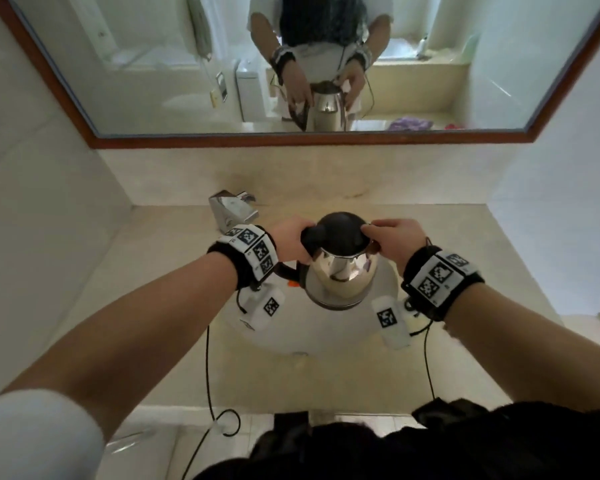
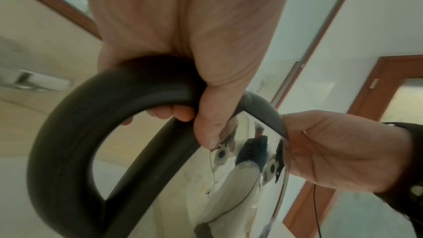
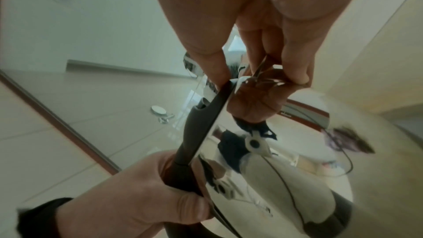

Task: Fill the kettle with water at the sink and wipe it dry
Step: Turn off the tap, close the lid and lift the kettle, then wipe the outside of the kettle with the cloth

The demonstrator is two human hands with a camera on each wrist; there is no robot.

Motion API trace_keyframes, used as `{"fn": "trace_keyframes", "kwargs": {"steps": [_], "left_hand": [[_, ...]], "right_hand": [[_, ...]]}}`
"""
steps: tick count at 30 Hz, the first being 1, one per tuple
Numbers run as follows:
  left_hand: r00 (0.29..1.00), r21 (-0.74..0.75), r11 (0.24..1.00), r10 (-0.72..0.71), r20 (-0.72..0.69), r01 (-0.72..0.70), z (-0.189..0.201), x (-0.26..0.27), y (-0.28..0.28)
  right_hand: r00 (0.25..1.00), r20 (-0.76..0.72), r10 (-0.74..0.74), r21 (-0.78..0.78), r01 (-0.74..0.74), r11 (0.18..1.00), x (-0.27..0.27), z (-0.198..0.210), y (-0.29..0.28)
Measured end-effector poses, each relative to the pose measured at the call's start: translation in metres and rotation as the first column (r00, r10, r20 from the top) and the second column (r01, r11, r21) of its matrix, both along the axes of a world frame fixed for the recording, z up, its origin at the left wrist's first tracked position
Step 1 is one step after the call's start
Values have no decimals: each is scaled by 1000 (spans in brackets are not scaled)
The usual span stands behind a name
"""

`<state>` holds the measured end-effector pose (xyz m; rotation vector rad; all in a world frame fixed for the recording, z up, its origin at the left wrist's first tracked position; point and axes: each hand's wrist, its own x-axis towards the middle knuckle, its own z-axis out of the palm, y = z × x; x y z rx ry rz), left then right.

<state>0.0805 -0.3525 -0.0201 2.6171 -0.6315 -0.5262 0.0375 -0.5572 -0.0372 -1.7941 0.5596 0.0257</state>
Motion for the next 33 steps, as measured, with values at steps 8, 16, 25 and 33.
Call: {"fn": "trace_keyframes", "kwargs": {"steps": [8,16,25,33], "left_hand": [[985,13,985,-172,-25,172,21,-54,-63],[990,13,991,-133,-35,134,-6,-102,-115],[998,-5,1000,-29,-54,28,-26,-134,-135],[996,8,1000,27,-84,-27,-24,-137,-144]], "right_hand": [[986,9,-165,16,165,986,-87,29,-48],[987,-37,-154,22,155,988,-133,7,-98],[992,-104,-77,100,87,991,-142,-13,-122],[995,-94,-43,151,57,987,-139,-21,-134]]}}
